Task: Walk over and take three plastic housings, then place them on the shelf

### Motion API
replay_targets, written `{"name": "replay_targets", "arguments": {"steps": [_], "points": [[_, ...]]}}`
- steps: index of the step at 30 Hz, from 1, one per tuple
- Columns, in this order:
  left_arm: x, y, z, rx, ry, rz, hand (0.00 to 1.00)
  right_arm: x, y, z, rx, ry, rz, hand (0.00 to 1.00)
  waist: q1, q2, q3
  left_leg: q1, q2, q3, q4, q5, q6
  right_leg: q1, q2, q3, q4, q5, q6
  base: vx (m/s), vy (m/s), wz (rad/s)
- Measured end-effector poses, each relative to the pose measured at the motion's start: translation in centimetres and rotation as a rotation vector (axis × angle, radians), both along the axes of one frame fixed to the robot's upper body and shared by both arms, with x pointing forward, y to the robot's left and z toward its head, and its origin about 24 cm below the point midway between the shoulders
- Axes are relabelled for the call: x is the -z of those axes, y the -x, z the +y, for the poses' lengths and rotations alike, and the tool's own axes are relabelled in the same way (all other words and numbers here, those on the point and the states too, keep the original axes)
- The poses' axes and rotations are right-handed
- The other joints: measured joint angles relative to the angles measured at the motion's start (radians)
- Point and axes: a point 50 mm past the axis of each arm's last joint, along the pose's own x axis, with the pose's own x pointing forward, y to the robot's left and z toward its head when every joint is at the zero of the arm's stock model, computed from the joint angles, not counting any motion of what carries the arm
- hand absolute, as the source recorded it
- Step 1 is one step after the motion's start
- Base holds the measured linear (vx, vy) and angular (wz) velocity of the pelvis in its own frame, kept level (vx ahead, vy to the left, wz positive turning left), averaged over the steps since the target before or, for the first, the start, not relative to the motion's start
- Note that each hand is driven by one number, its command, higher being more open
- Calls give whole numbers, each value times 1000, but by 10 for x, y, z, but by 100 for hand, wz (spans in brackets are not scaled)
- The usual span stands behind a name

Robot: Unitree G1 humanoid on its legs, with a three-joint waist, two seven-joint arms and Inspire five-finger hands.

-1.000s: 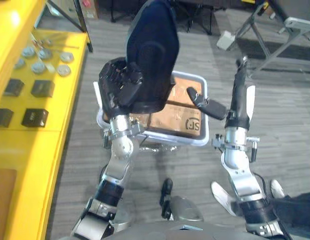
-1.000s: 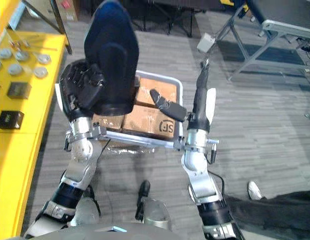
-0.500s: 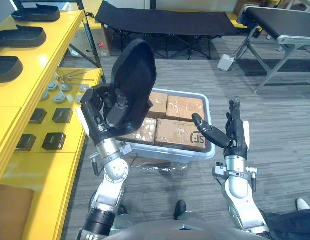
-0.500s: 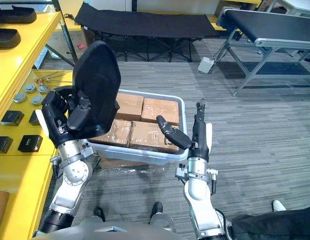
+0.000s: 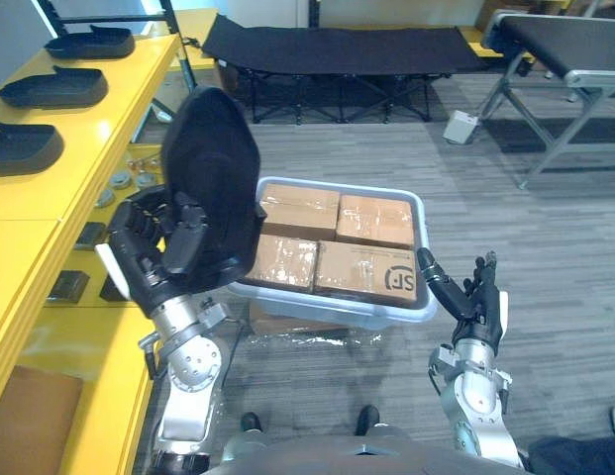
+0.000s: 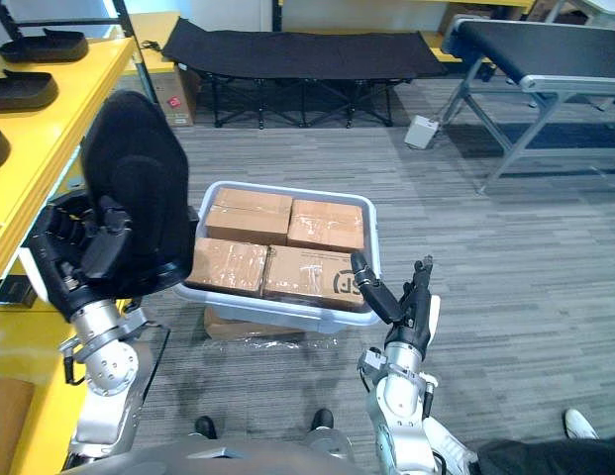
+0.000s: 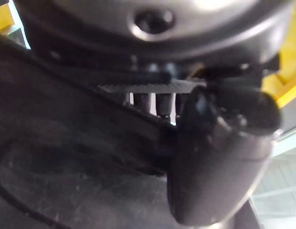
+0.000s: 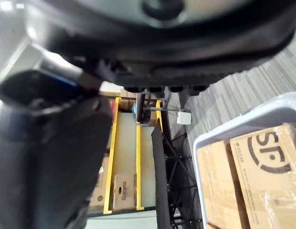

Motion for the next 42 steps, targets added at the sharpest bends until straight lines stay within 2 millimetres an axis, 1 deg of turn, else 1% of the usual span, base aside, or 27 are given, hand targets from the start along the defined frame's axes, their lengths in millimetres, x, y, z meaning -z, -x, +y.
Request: {"name": "replay_targets", "arguments": {"steps": [1, 4, 7, 8, 10, 12, 13, 14, 15, 16, 17, 18, 19, 20, 21, 23, 25, 27, 30, 34, 35, 36, 37, 38, 39, 41, 42], "points": [[0, 3, 6, -35, 7, -1, 0, -3, -4, 1, -13, -2, -17, 100, 12, 3, -2, -1, -2, -8, 0, 0, 0, 8, 0, -10, -7, 0, 0, 10, -2, 27], [0, 14, 20, -120, 9, 2, 0, -8, -16, 7, -89, 0, -46, 100, 24, 3, -4, -12, -6, -53, 1, 2, 1, 32, 0, -54, -15, -3, 1, 2, -2, 39], [0, 26, 31, -176, -4, 14, 0, -11, -27, 17, -193, 10, -62, 100, 54, 4, -6, -40, -11, -100, 2, 15, 4, 35, -1, -99, -15, -6, 2, -6, -3, 46], [1, 31, 34, -198, -2, 22, 0, -9, -31, 22, -232, 8, -59, 100, 72, 4, -6, -41, -13, -117, 4, 17, 4, 46, -2, -116, -15, -9, 1, -2, -3, 42], [4, 38, 38, -219, -2, 42, 0, -6, -33, 32, -292, 2, -49, 100, 93, 4, -6, -47, -17, -157, 14, 17, 4, 72, -3, -157, -11, -21, 3, 0, -8, 68], [4, 43, 42, -216, 3, 48, 0, -6, -33, 40, -358, -3, -48, 100, 99, 5, -6, -84, -19, -193, 30, 15, 14, 91, -3, -226, -2, -38, 7, -35, -11, 108], [4, 45, 43, -206, 3, 48, 0, -6, -34, 42, -384, -5, -51, 100, 91, 9, -4, -122, 4, -132, 58, 2, 31, 108, -5, -301, 12, -53, 12, -33, -3, 133], [3, 44, 43, -192, 0, 46, 0, -6, -33, 42, -390, -3, -49, 100, 82, 11, -3, -140, 25, -73, 79, 6, 39, 119, -6, -347, 20, -61, 16, -12, 34, 199], [3, 42, 42, -159, -13, 49, 0, -5, -32, 38, -389, 5, -43, 100, 65, 17, -2, -159, 69, 56, 118, 22, 62, 140, -17, -427, 53, -84, 24, 22, 92, 204], [3, 41, 41, -133, -16, 46, 0, -4, -31, 34, -389, 16, -38, 100, 65, 22, -1, -165, 104, 194, 141, 36, 79, 154, -41, -487, 96, -112, 39, 33, 125, 192], [3, 41, 41, -125, -11, 42, 0, -4, -31, 32, -396, 23, -37, 100, 65, 27, 1, -167, 112, 239, 143, 49, 81, 153, -51, -512, 123, -126, 47, 45, 204, 150], [3, 41, 41, -129, 0, 41, 0, -6, -32, 31, -425, 41, -38, 100, 83, 31, 7, -174, 87, 234, 132, 70, 85, 148, -91, -531, 179, -151, 54, 29, 178, 82], [4, 41, 42, -133, 0, 44, 0, -6, -32, 32, -433, 43, -39, 100, 89, 31, 9, -174, 81, 232, 129, 72, 85, 146, -97, -528, 186, -152, 52, 27, 200, 58], [6, 43, 47, -166, -1, 56, 0, -7, -35, 42, -484, 38, -47, 100, 101, 26, 12, -173, 67, 233, 126, 70, 92, 148, -112, -521, 188, -152, 52, 14, 114, 12], [7, 44, 49, -181, -1, 61, 0, -8, -36, 48, -507, 38, -52, 100, 102, 23, 14, -172, 59, 234, 127, 69, 94, 148, -116, -515, 187, -152, 53, 8, 127, 4], [8, 44, 51, -188, -6, 66, 0, -12, -41, 65, -589, 63, -73, 100, 117, 8, 32, -159, 55, 246, 147, 57, 103, 159, -127, -500, 184, -145, 63, -13, 101, -13], [8, 42, 47, -150, -9, 68, 0, -13, -41, 68, -603, 60, -78, 100, 122, -1, 38, -155, 58, 244, 160, 49, 103, 168, -129, -499, 183, -145, 63, -40, 57, -4], [8, 40, 44, -118, -15, 71, 0, -14, -43, 68, -600, 56, -83, 100, 122, -2, 41, -155, 58, 243, 161, 46, 105, 168, -128, -496, 183, -148, 59, -56, 44, -2], [8, 38, 42, -77, -30, 74, 0, -14, -43, 67, -602, 47, -84, 100, 118, 8, 48, -155, 54, 241, 154, 42, 110, 164, -129, -490, 181, -152, 63, -68, 52, -1], [5, 34, 37, 7, -66, 59, 0, -17, -44, 62, -615, 41, -105, 100, 119, 18, 54, -178, 29, 212, 103, 75, 120, 138, -133, -484, 199, -159, 70, -46, 47, 16], [4, 33, 36, 22, -73, 55, 0, -17, -44, 61, -612, 43, -112, 100, 118, 18, 54, -184, 24, 203, 96, 81, 125, 131, -133, -471, 208, -169, 72, -20, 30, 53], [2, 29, 34, 63, -93, 48, 0, -19, -44, 58, -600, 46, -128, 100, 107, 18, 54, -197, 6, 168, 84, 92, 133, 113, -132, -412, 242, -201, 65, -42, 20, 94], [0, 23, 31, 115, -115, 42, 0, -20, -44, 54, -584, 50, -133, 100, 92, 16, 55, -201, -15, 122, 74, 109, 147, 106, -131, -323, 279, -245, 46, -63, 17, 130], [-1, 16, 28, 163, -131, 35, 0, -21, -44, 50, -567, 53, -141, 100, 82, 13, 56, -200, -37, 89, 65, 119, 152, 101, -132, -247, 304, -280, 40, -61, 4, 139], [-3, 8, 23, 223, -147, 22, 0, -24, -45, 47, -553, 59, -161, 100, 78, 8, 59, -201, -59, 57, 63, 131, 152, 101, -141, -183, 339, -317, 56, -49, 2, 102], [-4, 3, 20, 262, -143, 11, 0, -28, -48, 47, -567, 65, -187, 100, 81, 11, 64, -202, -69, 33, 69, 146, 145, 103, -148, -176, 375, -347, 76, -54, -41, 53], [-4, 2, 16, 278, -138, 10, 0, -31, -49, 49, -599, 70, -203, 100, 89, 22, 71, -200, -64, 21, 81, 155, 139, 105, -141, -176, 397, -359, 78, -81, -69, 21]]}}
